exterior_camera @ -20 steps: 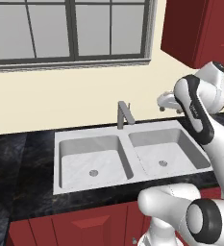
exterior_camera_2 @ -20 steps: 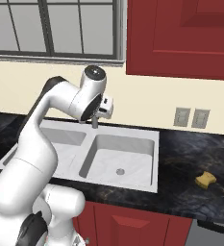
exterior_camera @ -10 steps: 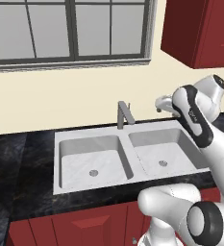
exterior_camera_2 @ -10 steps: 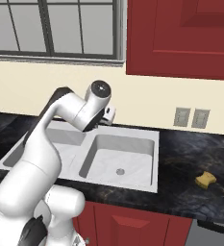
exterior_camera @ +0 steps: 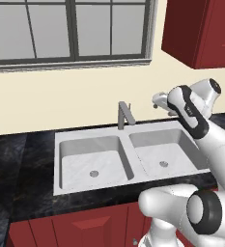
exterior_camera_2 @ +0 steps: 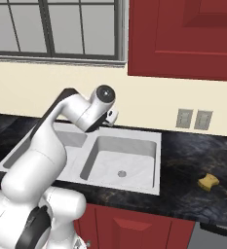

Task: Soak the sponge with water for a few seconds and then drop it inside the sink.

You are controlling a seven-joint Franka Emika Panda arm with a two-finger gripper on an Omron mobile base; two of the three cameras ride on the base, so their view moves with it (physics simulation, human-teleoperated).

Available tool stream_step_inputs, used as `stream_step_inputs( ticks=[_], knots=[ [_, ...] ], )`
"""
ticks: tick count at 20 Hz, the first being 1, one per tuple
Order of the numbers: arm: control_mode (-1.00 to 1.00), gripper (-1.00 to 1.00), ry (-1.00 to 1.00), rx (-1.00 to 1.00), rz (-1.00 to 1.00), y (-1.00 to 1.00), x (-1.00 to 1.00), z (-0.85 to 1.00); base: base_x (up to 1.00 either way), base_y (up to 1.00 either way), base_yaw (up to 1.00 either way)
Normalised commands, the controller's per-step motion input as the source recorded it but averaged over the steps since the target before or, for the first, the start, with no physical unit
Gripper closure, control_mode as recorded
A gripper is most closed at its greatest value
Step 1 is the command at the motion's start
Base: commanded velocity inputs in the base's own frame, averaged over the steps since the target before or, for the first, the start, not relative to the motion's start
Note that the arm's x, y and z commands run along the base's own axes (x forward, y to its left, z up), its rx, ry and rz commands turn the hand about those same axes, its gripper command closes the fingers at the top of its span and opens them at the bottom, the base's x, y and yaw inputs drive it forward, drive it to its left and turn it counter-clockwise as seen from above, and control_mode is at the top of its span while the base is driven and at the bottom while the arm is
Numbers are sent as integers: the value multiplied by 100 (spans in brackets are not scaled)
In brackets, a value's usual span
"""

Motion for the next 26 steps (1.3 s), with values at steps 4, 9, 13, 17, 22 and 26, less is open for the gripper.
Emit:
stream_step_inputs(
  ticks=[4, 9, 13, 17, 22, 26],
  knots=[
    [-100, -100, 0, 7, 0, -1, 18, 0, 0, 0, 0],
    [-100, -100, 0, 0, 0, -3, 20, 0, 0, 0, 0],
    [-100, -100, 0, 0, 0, 0, 26, -8, 0, 0, 0],
    [-100, -100, 0, 0, 0, 0, 27, -18, 0, 0, 0],
    [-100, -100, 0, 0, 0, 0, 30, -25, 0, 0, 0],
    [-100, -100, 0, 0, 0, 0, 27, -16, 0, 0, 0]
  ],
)
